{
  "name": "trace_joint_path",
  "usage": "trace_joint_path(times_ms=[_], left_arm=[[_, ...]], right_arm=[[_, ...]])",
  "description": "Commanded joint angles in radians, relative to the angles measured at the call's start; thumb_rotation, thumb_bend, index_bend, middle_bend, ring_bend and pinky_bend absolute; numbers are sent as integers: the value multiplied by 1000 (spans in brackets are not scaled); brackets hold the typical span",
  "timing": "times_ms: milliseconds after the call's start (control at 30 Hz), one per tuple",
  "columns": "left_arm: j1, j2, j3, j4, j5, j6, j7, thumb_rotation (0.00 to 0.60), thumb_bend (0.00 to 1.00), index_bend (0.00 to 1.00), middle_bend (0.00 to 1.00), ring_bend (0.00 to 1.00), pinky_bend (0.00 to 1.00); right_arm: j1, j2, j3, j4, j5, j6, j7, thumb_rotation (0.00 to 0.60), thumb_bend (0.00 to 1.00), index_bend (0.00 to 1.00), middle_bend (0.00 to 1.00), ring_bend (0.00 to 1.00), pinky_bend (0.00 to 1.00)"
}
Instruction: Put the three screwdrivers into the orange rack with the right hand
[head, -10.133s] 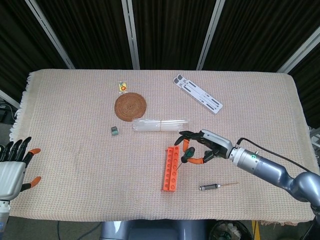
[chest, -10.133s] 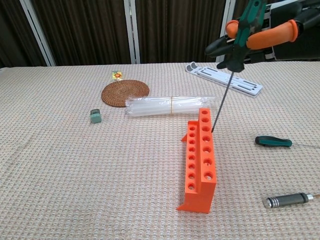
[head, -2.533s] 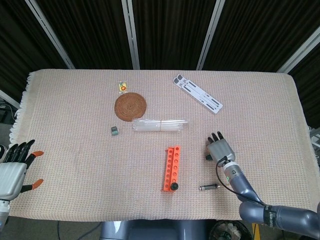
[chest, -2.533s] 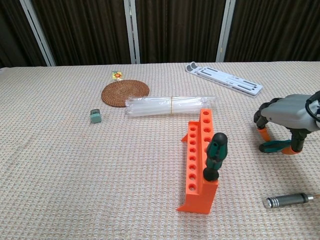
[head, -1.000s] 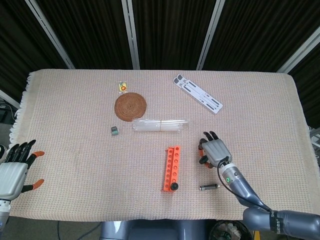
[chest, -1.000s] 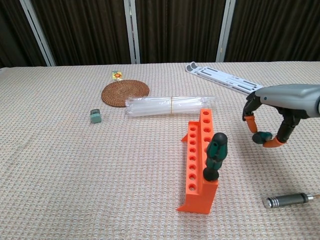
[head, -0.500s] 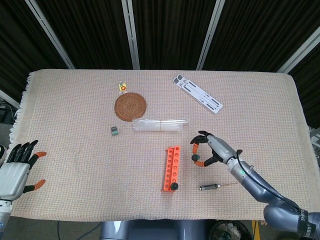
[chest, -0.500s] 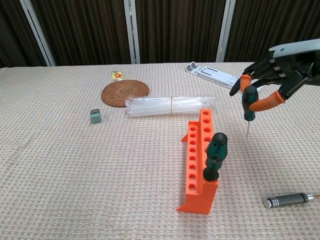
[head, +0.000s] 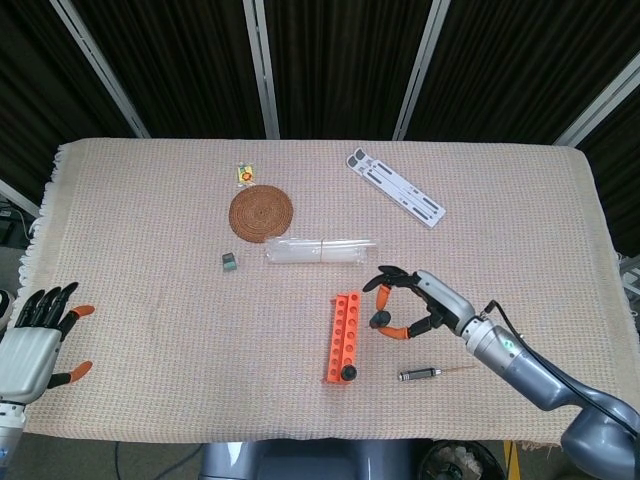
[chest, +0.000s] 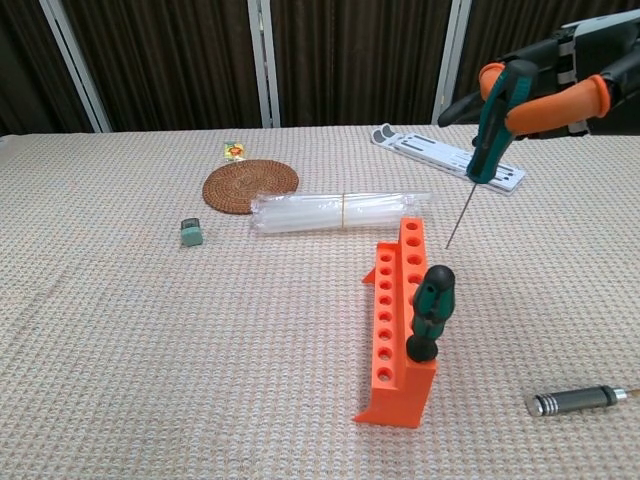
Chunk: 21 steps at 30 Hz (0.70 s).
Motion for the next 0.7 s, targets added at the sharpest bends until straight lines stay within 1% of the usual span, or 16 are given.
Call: trace_joint_path(times_ms=[33,167,200,333,500,700], left_arm=[[1,-1,1,1,0,0,-1,600,136,257,0,0,0],[2,-1,2,5,-4,0,-4,600,138,257,0,0,0],[4,0,1,7,-7,2,-6,600,138,257,0,0,0],[5,0,0,11,-5,4,-14,600,138,257,0,0,0],[6,0,1,17,-6,4,-20,600,138,257,0,0,0],[9,0,0,25,-10,6,-29,600,139,257,0,0,0]], right_arm=[[89,42,-160,102,-261,183,311,600,199,655,276,0,0],[156,28,-245,162,-320,255,421,600,199,655,277,0,0],[179,19,-274,175,-334,265,444,600,199,655,277,0,0],[238,-7,-336,210,-331,280,461,600,199,655,276,0,0],[273,-27,-369,222,-290,277,441,600,200,656,277,0,0],[296,-42,-388,230,-226,279,402,600,199,660,279,0,0]])
